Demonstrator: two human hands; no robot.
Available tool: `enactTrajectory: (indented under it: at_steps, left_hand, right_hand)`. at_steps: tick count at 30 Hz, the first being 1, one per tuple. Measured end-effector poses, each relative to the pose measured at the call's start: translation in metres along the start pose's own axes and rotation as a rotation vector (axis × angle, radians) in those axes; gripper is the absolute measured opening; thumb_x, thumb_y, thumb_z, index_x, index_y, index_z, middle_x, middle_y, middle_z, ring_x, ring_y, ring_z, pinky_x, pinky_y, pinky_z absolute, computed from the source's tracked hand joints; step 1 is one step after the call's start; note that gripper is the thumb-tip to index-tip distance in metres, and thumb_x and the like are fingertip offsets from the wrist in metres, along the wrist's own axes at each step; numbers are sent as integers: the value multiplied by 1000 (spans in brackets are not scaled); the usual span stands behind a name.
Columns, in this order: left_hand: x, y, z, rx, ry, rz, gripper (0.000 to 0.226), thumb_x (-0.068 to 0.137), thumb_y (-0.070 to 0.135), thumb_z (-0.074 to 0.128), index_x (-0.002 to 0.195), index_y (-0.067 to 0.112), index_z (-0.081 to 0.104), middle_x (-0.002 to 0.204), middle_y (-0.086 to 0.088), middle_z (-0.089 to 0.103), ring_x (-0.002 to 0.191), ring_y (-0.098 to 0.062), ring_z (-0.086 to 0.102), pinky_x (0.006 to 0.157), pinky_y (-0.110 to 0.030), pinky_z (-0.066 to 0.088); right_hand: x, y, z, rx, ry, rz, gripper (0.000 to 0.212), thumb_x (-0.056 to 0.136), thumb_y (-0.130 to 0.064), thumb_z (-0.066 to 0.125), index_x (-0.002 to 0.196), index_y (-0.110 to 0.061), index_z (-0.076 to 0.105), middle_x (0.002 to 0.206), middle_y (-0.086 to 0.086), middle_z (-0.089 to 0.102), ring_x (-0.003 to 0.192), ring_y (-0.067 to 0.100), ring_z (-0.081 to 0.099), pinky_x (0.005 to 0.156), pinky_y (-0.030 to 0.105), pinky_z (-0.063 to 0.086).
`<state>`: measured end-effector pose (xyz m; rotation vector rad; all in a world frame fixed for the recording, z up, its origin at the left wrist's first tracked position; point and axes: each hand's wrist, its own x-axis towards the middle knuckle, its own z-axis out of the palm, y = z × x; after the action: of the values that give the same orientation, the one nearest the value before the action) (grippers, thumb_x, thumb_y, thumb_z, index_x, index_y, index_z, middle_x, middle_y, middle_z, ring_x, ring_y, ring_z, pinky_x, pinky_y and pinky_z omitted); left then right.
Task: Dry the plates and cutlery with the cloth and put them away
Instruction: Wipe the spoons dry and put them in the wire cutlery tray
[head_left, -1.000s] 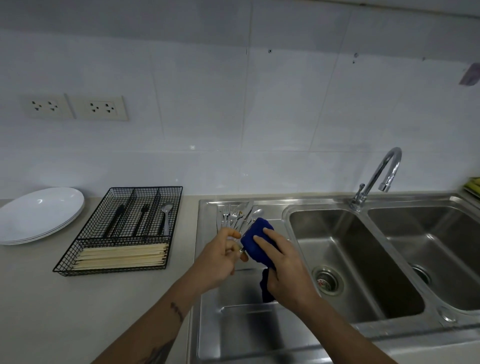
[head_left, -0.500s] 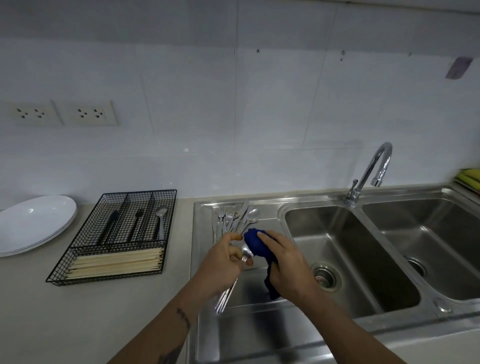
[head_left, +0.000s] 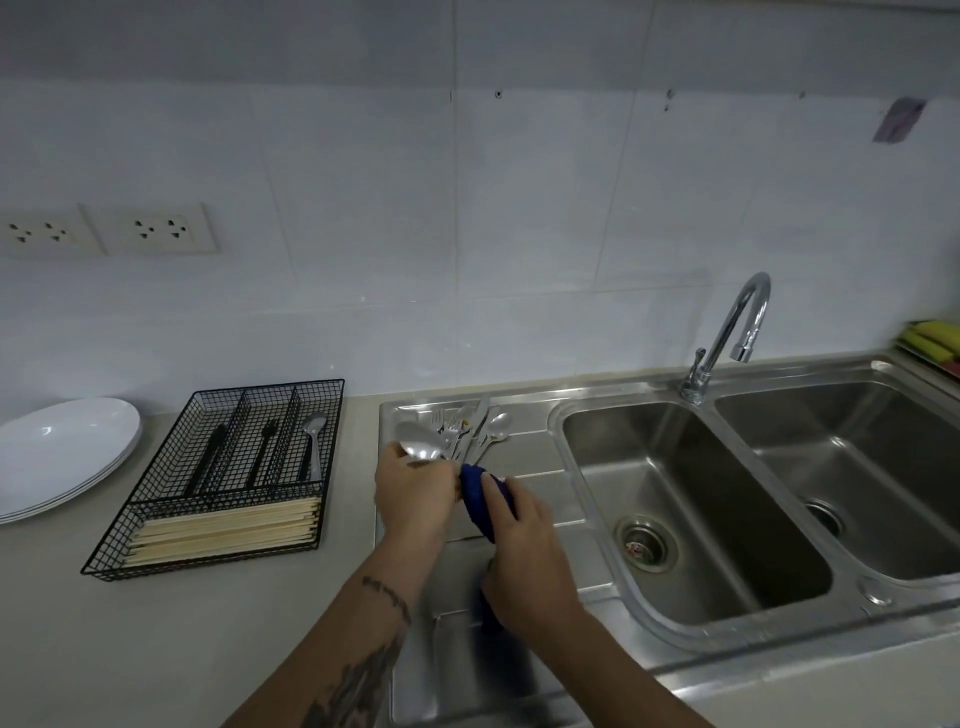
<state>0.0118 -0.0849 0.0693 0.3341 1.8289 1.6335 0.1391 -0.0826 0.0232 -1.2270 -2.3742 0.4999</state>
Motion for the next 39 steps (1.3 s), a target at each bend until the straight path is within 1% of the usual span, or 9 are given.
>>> enactTrajectory:
  at_steps: [6,10,13,17,22,25,29,34,39]
  left_hand:
    - [-15,8,-9,-306,-167,-281,26,88,-15,51,102,5,59,89,-19,64,79,-28,67,80,-40,58]
    - [-18,14,-12,-369,-250,-287,31,89,-14,47,113,5,55,97,-18,61,85,-29,66,77,-37,57]
    - [-11,9,-22,-334,-357,-275,21,90,-10,52,101,6,59,96,-19,62,91,-32,65,84,-41,57]
    - [-7,-1,-31,-385,-522,-176,20,79,0,68,97,4,61,95,-18,69,94,-31,70,83,-39,59]
    - [-10,-10,-25,-322,-302,29,14,85,6,71,95,-2,65,92,-24,72,84,-33,73,73,-35,61]
    - [-9,-11,-21,-302,-181,67,10,92,10,65,92,0,66,87,-23,73,76,-30,74,65,-32,60]
    - [-3,-5,-24,-376,-118,-25,12,96,9,60,102,-1,61,88,-22,72,77,-30,74,62,-31,61]
    - [8,-12,-31,-383,-65,-138,13,96,11,60,100,-2,60,85,-22,71,72,-25,72,71,-36,59]
    - [13,-13,-28,-330,-79,-162,10,95,13,62,92,5,57,85,-22,73,78,-30,74,74,-40,60]
  right_hand:
    - [4,19,-4,-100,121,-99,91,59,0,72,142,-19,38,135,7,47,120,28,43,97,41,47]
    - [13,15,-11,-151,154,-201,82,58,-3,74,134,-17,48,120,7,56,106,26,51,89,37,49]
    - [17,28,-18,-154,150,-173,77,56,-2,75,127,-22,53,106,3,57,90,22,52,72,32,48]
    - [22,37,-27,-152,192,-150,71,53,3,74,119,-19,62,100,3,60,84,23,53,71,32,46]
    - [25,29,-28,-143,271,-145,71,54,4,72,121,-17,61,103,4,60,86,24,54,74,35,49]
    - [19,9,-22,-159,300,-252,68,60,-3,70,126,-12,58,118,9,60,106,29,54,90,42,49]
    - [10,13,-3,-250,241,-423,73,68,-7,68,138,-11,48,141,13,49,131,35,42,109,52,35]
    - [10,34,-12,-310,143,-306,87,52,-5,84,133,-14,54,138,11,53,124,34,51,98,48,49]
    - [20,11,2,-248,75,-372,90,61,-9,78,143,-18,40,146,6,44,134,32,39,108,52,36]
